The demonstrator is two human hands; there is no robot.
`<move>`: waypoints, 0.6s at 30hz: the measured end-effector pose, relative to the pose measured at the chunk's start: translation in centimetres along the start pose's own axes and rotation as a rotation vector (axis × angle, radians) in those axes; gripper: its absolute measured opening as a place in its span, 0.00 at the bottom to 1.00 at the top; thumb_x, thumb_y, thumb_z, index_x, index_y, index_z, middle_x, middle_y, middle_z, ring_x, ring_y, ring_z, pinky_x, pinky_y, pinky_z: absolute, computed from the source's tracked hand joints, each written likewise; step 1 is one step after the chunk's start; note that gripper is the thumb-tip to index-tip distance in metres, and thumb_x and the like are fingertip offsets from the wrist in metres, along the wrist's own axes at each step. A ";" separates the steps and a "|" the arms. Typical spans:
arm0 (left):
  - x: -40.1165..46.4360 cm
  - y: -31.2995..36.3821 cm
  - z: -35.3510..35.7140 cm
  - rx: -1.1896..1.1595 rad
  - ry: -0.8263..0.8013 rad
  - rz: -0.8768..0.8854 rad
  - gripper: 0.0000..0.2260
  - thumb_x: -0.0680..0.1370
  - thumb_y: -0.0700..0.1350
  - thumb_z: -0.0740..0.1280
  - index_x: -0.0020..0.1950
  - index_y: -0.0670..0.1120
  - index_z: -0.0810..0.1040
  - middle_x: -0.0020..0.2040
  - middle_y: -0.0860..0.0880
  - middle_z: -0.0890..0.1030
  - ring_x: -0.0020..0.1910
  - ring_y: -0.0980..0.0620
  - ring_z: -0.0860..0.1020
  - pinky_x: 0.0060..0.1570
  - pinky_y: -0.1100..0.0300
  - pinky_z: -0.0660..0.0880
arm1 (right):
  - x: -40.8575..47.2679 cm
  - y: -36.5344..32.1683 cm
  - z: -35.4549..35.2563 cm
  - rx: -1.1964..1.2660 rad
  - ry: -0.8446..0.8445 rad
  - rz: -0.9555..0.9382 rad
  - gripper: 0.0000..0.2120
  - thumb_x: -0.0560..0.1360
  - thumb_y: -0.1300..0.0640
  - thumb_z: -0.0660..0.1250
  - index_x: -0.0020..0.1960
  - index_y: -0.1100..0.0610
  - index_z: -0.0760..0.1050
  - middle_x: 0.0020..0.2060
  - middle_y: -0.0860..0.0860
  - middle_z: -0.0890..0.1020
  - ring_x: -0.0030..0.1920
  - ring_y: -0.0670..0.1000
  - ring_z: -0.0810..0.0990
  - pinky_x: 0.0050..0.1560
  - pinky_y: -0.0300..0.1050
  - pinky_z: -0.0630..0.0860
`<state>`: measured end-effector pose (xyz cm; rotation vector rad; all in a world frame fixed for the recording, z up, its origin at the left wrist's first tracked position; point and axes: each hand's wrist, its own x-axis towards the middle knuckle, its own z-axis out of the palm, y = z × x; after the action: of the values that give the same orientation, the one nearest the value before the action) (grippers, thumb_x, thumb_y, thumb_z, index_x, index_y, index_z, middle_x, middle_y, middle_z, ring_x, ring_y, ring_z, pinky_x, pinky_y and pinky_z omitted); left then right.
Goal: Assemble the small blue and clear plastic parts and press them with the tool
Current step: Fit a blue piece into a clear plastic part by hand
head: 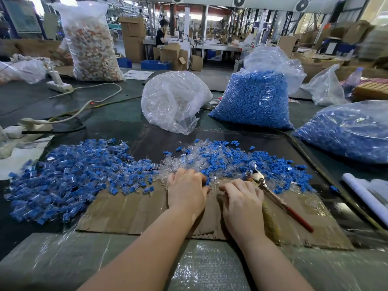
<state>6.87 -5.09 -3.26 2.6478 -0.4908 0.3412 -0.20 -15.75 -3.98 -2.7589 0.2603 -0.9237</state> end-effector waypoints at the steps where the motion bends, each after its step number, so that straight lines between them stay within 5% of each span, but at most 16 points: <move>1: 0.0 0.1 0.1 -0.009 0.001 -0.022 0.12 0.77 0.55 0.62 0.59 0.55 0.76 0.55 0.56 0.77 0.58 0.52 0.67 0.62 0.53 0.59 | 0.0 0.0 0.0 0.002 0.002 -0.002 0.09 0.65 0.65 0.75 0.41 0.54 0.81 0.40 0.49 0.81 0.41 0.55 0.78 0.47 0.53 0.72; 5: -0.7 -0.1 0.4 -0.119 0.053 -0.028 0.10 0.79 0.52 0.62 0.57 0.55 0.77 0.54 0.57 0.77 0.57 0.54 0.67 0.59 0.56 0.56 | -0.2 0.1 0.0 0.038 0.022 0.005 0.07 0.68 0.64 0.72 0.44 0.54 0.81 0.41 0.49 0.81 0.43 0.54 0.79 0.48 0.52 0.71; 8: -1.2 0.0 0.0 -0.244 0.112 0.049 0.08 0.78 0.49 0.63 0.55 0.55 0.79 0.51 0.58 0.79 0.51 0.57 0.67 0.51 0.62 0.53 | -0.2 0.1 -0.1 0.113 0.055 -0.007 0.11 0.73 0.57 0.61 0.49 0.54 0.81 0.44 0.49 0.82 0.46 0.54 0.79 0.50 0.51 0.69; 13: -1.7 0.4 -0.2 -0.454 0.079 0.118 0.06 0.75 0.45 0.68 0.51 0.53 0.80 0.41 0.61 0.73 0.47 0.55 0.69 0.52 0.62 0.61 | -0.1 0.6 0.0 0.185 0.053 -0.054 0.10 0.69 0.63 0.73 0.50 0.55 0.81 0.44 0.49 0.83 0.45 0.54 0.81 0.51 0.46 0.66; 18: -1.7 0.3 -0.3 -0.532 0.049 0.110 0.09 0.75 0.41 0.68 0.53 0.51 0.79 0.44 0.58 0.73 0.45 0.58 0.71 0.52 0.66 0.69 | -0.1 0.8 -0.1 0.283 -0.001 0.032 0.06 0.72 0.60 0.67 0.47 0.56 0.82 0.43 0.49 0.84 0.45 0.55 0.80 0.51 0.52 0.72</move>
<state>5.17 -4.73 -3.41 2.0988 -0.6147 0.2632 -0.45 -16.50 -4.14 -2.4894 0.1586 -0.8773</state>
